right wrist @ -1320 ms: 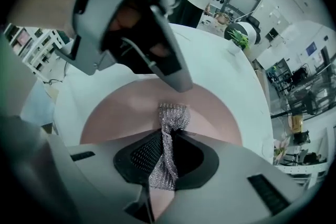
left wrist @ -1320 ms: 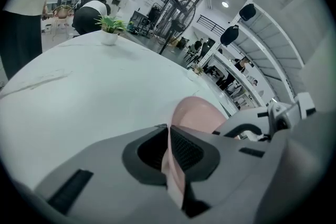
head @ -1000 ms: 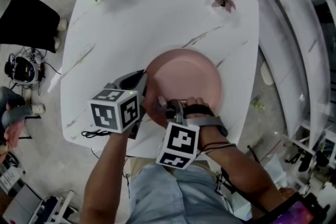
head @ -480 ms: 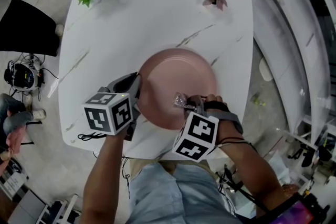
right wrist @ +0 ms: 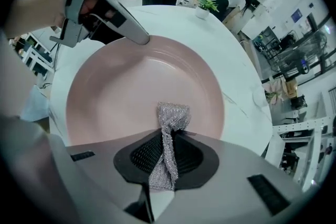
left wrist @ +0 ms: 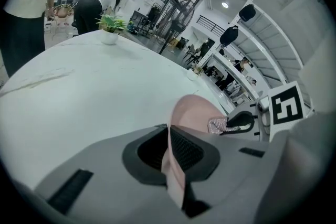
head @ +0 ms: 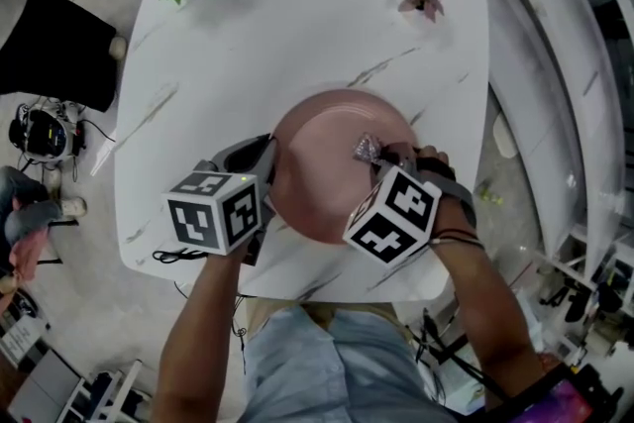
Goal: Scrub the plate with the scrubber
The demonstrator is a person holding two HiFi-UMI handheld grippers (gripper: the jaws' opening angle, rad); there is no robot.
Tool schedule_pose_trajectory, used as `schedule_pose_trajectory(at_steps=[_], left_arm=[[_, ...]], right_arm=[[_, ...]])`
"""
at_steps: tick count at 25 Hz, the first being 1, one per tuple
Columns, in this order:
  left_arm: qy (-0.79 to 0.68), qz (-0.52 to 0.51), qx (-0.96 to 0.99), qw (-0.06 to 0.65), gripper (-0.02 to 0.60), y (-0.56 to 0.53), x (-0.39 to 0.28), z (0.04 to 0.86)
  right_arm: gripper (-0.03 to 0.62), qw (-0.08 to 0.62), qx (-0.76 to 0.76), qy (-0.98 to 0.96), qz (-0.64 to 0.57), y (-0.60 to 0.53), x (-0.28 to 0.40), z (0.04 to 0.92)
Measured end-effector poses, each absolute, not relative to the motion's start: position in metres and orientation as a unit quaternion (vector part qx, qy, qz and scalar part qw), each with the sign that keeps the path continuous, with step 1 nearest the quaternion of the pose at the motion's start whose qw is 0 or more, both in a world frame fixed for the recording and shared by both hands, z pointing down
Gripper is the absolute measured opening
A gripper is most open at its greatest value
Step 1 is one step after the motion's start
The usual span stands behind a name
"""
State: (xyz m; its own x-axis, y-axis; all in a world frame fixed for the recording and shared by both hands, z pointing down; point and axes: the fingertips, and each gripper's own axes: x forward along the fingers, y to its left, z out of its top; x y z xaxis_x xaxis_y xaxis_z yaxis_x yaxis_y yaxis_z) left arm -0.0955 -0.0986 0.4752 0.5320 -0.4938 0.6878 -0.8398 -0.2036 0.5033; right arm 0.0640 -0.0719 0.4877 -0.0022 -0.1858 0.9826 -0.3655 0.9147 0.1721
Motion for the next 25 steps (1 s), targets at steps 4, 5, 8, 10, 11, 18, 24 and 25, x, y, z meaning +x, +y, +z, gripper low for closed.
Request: schedule_pose_trajectory(at_steps=[4, 5, 8, 10, 11, 18, 24, 25], left_arm=[[-0.441, 0.194, 0.753, 0.449, 0.017, -0.099, -0.095, 0.475], [-0.441, 0.193, 0.753, 0.449, 0.017, -0.099, -0.094, 0.476], [-0.442, 0.191, 0.752, 0.45, 0.017, -0.099, -0.094, 0.475], [-0.442, 0.189, 0.752, 0.451, 0.017, -0.099, -0.095, 0.476], [-0.442, 0.188, 0.752, 0.452, 0.017, -0.099, -0.095, 0.476], [-0.444, 0.19, 0.754, 0.445, 0.017, -0.101, -0.097, 0.476], [-0.449, 0.199, 0.756, 0.432, 0.017, -0.102, -0.098, 0.476], [-0.45, 0.201, 0.757, 0.43, 0.017, -0.102, -0.098, 0.477]], right_arm=[[0.072, 0.676, 0.21, -0.705, 0.054, -0.092, 0.062, 0.49], [0.072, 0.674, 0.212, -0.706, 0.05, -0.096, 0.06, 0.489], [0.072, 0.668, 0.212, -0.713, 0.036, -0.106, 0.05, 0.488], [0.072, 0.666, 0.202, -0.718, 0.022, -0.107, 0.039, 0.488], [0.072, 0.666, 0.193, -0.72, 0.012, -0.105, 0.034, 0.488], [0.072, 0.652, 0.103, -0.75, -0.028, -0.048, 0.0, 0.488], [0.072, 0.657, 0.032, -0.753, -0.024, 0.001, 0.004, 0.485], [0.072, 0.667, 0.02, -0.745, -0.021, 0.008, 0.01, 0.486]])
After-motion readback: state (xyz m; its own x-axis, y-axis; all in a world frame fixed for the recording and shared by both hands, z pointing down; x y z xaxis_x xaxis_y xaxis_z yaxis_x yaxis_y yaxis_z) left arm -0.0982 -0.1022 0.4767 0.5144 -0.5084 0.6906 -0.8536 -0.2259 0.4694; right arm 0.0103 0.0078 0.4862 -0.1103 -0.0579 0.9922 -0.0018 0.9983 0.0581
